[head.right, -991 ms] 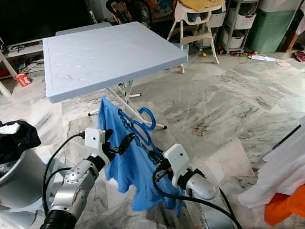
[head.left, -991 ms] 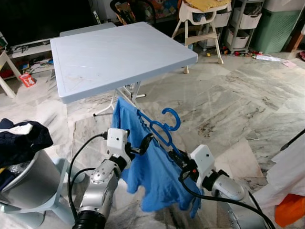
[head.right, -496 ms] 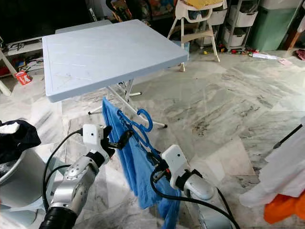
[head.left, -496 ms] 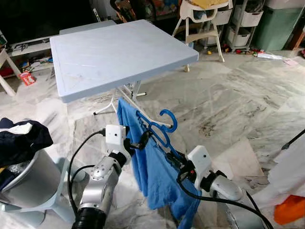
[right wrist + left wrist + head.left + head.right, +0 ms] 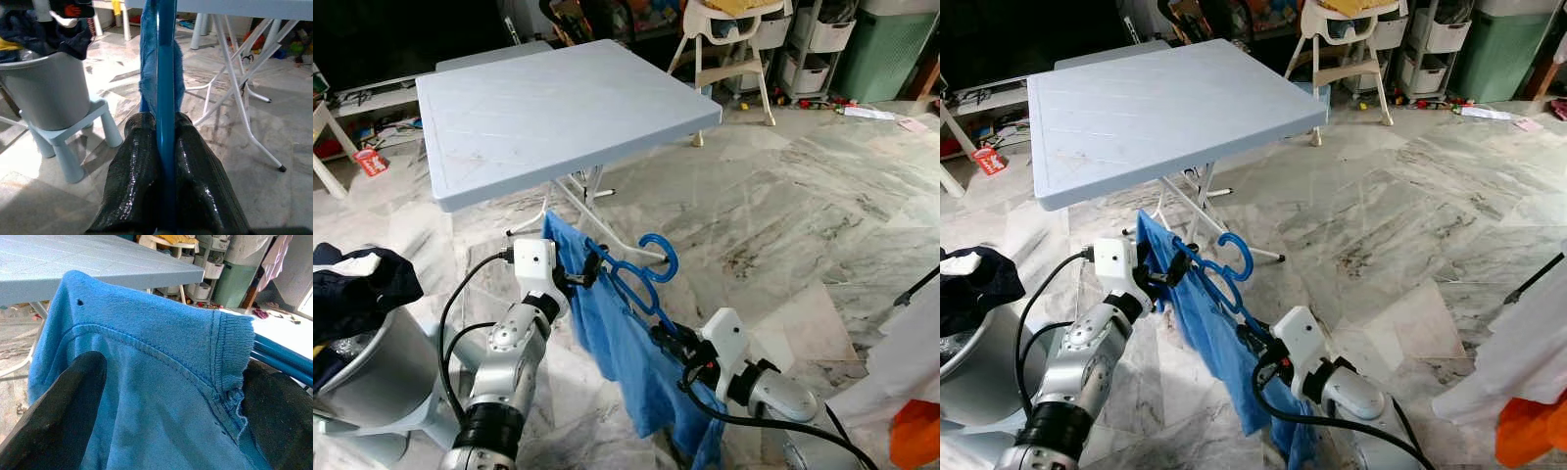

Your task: Hang hanger

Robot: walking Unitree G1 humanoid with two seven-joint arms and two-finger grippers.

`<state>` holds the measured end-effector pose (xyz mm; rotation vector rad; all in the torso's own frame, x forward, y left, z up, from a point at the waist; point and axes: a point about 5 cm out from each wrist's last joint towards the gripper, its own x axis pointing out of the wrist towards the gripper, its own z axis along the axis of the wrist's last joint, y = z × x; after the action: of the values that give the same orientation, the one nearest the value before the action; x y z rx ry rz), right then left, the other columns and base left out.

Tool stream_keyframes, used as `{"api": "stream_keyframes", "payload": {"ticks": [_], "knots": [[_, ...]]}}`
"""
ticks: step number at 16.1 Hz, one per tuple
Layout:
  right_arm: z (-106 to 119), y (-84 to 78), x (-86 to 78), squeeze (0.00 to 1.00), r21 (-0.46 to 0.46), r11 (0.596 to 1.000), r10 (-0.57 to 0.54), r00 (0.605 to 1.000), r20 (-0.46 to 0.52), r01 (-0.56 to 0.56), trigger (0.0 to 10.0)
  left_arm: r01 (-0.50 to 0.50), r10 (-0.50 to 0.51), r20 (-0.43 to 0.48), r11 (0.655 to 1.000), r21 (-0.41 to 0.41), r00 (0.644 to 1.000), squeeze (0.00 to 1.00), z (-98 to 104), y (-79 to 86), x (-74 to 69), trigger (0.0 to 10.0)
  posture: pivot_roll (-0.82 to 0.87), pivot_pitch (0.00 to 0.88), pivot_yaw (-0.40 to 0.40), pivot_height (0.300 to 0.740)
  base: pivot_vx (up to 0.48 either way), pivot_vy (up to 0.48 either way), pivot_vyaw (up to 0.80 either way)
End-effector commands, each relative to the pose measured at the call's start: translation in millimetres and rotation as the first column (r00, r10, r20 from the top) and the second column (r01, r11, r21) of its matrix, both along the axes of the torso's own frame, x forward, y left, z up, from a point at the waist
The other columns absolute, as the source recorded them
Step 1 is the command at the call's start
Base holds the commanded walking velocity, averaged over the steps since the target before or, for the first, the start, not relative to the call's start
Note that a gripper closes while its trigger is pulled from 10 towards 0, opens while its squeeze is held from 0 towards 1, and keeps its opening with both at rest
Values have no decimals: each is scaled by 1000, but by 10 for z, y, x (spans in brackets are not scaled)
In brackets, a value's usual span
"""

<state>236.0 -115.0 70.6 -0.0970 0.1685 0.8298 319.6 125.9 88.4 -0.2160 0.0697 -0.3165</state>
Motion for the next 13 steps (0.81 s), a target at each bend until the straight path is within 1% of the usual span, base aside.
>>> {"api": "stream_keyframes", "payload": {"ticks": [1, 2, 3, 4, 6, 7, 8, 9, 11, 13], "knots": [[81, 81, -18, 0, 19, 998, 58, 998, 27, -59, 10000, -23, 23, 12, 1000, 3, 1000, 0, 36, 59, 39, 10000, -124, 5, 102, 740, 0, 0, 0], [78, 82, -16, 0, 19, 998, 53, 998, 27, -53, 10000, -22, 21, 9, 1000, 2, 1000, 0, 31, 57, 41, 10000, -124, 4, 103, 740, 0, 0, 0], [75, 78, -15, 0, 15, 999, 46, 999, 28, -46, 10000, -23, 22, 5, 1000, 1, 1000, 0, 22, 57, 42, 824, -124, 4, 104, 740, 0, 0, 0], [73, 74, -15, 0, 13, 999, 41, 999, 28, -41, 10000, -24, 24, 3, 1000, 0, 1000, 0, 19, 58, 42, 0, -123, 4, 104, 740, 0, 0, 0], [66, 65, -3, 0, 0, 1000, 29, 999, 31, -29, 10000, -12, 12, 3, 1000, 8, 1000, 0, 6, 63, 27, 0, -120, 5, 106, 740, 0, 0, 0], [66, 60, 5, 0, -5, 1000, 19, 999, 36, -19, 10000, -1, 1, 2, 1000, 15, 1000, 0, -1, 53, 16, 2627, -118, 4, 106, 740, 0, 0, 0], [65, 58, 24, 0, -11, 1000, -1, 999, 40, 2, 10000, 28, -28, -4, 999, 34, 1000, 0, -19, 21, -10, 10000, -116, 4, 105, 740, 0, 0, 0], [68, 60, 76, 0, -20, 999, -32, 998, 50, 33, 10000, 61, -60, -12, 997, 41, 998, 0, -41, -26, -48, 10000, -113, 2, 104, 740, 0, 0, 0], [97, 94, 140, 0, -19, 998, -56, 996, 68, 57, 10000, 99, -97, -24, 994, 57, 995, 0, -92, -87, -116, 10000, -110, 1, 102, 740, 0, 0, 0], [137, 122, 178, 0, -10, 997, -70, 994, 84, 71, 10000, 109, -107, -42, 993, 52, 993, 0, -131, -98, -147, 10000, -107, 0, 101, 740, 0, 0, 0]]}}
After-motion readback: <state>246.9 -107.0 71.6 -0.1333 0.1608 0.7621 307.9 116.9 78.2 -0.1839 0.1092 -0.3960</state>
